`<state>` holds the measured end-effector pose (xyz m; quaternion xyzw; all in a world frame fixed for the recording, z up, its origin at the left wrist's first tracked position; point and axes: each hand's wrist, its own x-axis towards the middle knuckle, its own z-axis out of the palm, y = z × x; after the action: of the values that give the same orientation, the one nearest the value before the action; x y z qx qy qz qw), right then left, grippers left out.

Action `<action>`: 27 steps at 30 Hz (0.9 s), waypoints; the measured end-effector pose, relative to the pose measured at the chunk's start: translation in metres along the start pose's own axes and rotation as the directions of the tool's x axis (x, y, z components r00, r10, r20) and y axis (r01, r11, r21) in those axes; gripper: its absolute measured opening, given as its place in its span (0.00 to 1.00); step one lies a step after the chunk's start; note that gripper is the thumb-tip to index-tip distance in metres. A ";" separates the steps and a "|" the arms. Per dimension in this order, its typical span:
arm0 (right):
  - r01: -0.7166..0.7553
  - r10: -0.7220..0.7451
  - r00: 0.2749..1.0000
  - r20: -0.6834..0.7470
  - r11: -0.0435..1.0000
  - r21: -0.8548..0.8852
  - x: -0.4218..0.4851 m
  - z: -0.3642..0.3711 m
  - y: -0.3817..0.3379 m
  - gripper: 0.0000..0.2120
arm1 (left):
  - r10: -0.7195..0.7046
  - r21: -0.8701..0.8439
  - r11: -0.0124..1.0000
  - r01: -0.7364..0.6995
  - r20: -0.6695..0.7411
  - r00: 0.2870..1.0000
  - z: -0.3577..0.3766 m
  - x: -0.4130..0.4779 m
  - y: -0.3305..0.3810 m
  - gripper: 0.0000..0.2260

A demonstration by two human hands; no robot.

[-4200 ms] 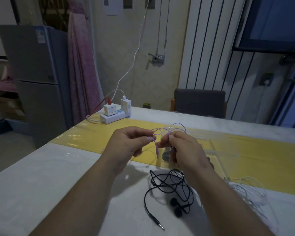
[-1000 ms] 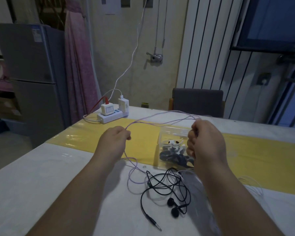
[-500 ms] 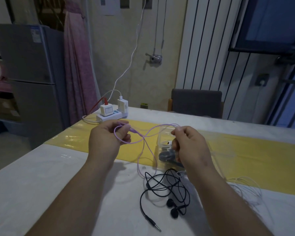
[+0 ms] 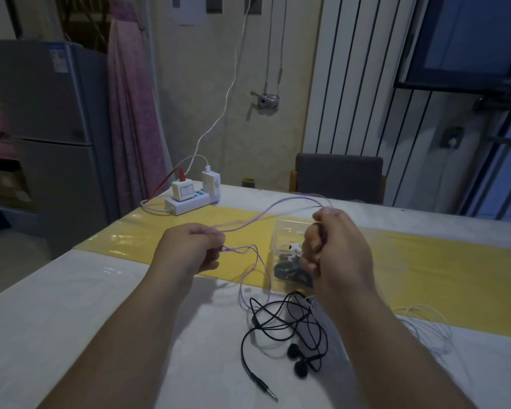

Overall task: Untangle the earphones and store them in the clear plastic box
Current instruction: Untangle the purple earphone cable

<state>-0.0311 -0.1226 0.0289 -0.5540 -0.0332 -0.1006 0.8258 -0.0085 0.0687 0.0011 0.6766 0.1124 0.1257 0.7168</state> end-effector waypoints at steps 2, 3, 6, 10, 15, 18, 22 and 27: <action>0.025 -0.024 0.999 -0.041 0.999 0.030 0.002 -0.002 -0.003 0.09 | -0.008 -0.030 0.999 0.011 0.095 0.995 0.001 -0.003 -0.001 0.04; 0.030 -0.029 0.998 -0.052 1.000 0.010 0.002 -0.002 -0.002 0.10 | -0.006 -0.042 0.999 0.013 0.142 0.990 0.002 -0.004 -0.001 0.05; 0.029 -0.033 0.997 -0.070 0.998 -0.049 0.003 -0.003 0.001 0.11 | -0.003 -0.078 0.997 0.020 0.215 0.977 0.004 -0.006 0.000 0.06; 0.033 -0.033 0.995 -0.098 0.999 -0.004 0.005 -0.004 -0.001 0.11 | -0.001 -0.145 0.989 0.041 0.263 0.965 0.005 -0.009 0.002 0.06; 0.051 -0.059 0.975 -0.213 0.998 -0.044 0.008 -0.010 -0.003 0.10 | 0.058 -0.171 0.985 -0.014 0.258 0.965 0.004 -0.011 0.007 0.06; 0.032 -0.051 0.982 -0.182 0.994 -0.104 0.009 -0.012 -0.002 0.11 | 0.074 -0.183 0.983 -0.031 0.232 0.970 0.005 -0.011 0.008 0.06; 0.051 -0.041 0.999 0.035 0.920 -0.390 0.007 -0.006 0.013 0.12 | 0.101 -0.186 0.981 -0.056 0.243 0.965 0.006 -0.014 0.008 0.06; 0.114 -0.004 0.978 0.208 0.847 -0.519 0.001 0.002 0.024 0.08 | 0.191 -0.176 0.973 -0.151 0.245 0.950 0.007 -0.017 0.009 0.05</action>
<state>-0.0251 -0.1121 0.0084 -0.7654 -0.1039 -0.0754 0.6306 -0.0228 0.0569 0.0103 0.6365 -0.0521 0.1060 0.7622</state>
